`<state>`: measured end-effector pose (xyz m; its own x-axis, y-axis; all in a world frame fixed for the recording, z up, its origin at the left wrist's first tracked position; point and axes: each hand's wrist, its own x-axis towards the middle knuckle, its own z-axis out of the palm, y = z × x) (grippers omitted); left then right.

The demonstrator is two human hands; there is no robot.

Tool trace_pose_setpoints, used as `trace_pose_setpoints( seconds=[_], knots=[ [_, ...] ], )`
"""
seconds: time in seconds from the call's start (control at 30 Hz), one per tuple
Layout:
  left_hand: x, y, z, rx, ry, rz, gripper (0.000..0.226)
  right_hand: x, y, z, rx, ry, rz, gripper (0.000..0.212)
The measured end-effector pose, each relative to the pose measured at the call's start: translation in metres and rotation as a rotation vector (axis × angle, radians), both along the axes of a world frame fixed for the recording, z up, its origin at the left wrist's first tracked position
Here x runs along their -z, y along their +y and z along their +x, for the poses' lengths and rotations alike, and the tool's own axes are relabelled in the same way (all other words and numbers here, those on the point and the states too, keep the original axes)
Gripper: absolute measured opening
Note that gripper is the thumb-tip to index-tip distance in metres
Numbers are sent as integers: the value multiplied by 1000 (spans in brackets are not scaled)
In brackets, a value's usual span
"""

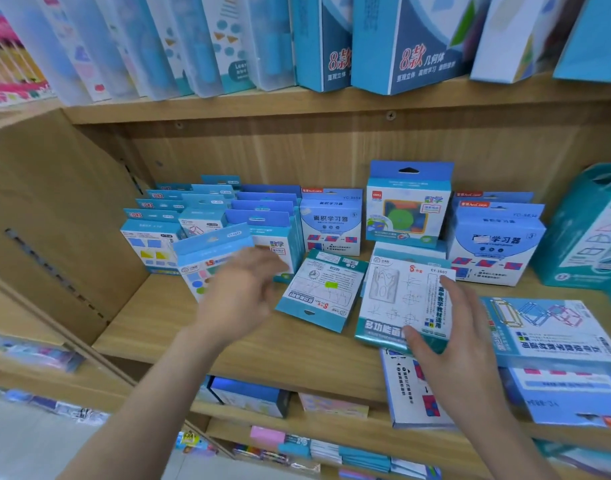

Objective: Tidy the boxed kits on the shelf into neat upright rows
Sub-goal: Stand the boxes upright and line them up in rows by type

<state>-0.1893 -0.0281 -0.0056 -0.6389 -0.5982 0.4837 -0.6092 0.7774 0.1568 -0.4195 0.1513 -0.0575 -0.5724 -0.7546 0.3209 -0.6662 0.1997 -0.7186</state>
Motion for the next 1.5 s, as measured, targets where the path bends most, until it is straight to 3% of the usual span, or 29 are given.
trace_pose_setpoints(
  seconds=[0.1,0.2,0.43,0.5,0.57,0.7,0.83,0.93,1.13,1.37,1.5],
  knots=[
    [33,17,-23,13,-319,240,63,-2,1,0,-20,-28,2,75],
    [52,15,-33,-73,-385,315,66,1,2,-4,-38,-52,6,76],
    [38,18,-28,14,-139,99,46,4,-1,-14,-45,-91,-92,70],
    [10,25,-22,-51,5,0,26,5,-1,-15,-43,-94,-96,70],
    [-24,31,-19,-156,147,40,12,5,0,-15,-42,-73,-76,69],
    [-57,20,-16,-238,262,306,19,2,-1,-11,-41,-31,9,66],
    [-45,6,-10,-226,158,452,19,0,-2,-10,-40,29,35,64],
    [-33,8,-8,-254,138,458,18,-1,0,-9,-51,23,55,64],
    [-16,18,-4,-259,369,435,22,-6,4,-5,-72,-83,6,67],
    [-5,39,-2,-171,515,352,48,-5,1,-10,-46,-202,-61,80],
    [-2,47,-2,-117,491,419,65,-6,2,-13,-71,-305,-120,71]
  ],
)
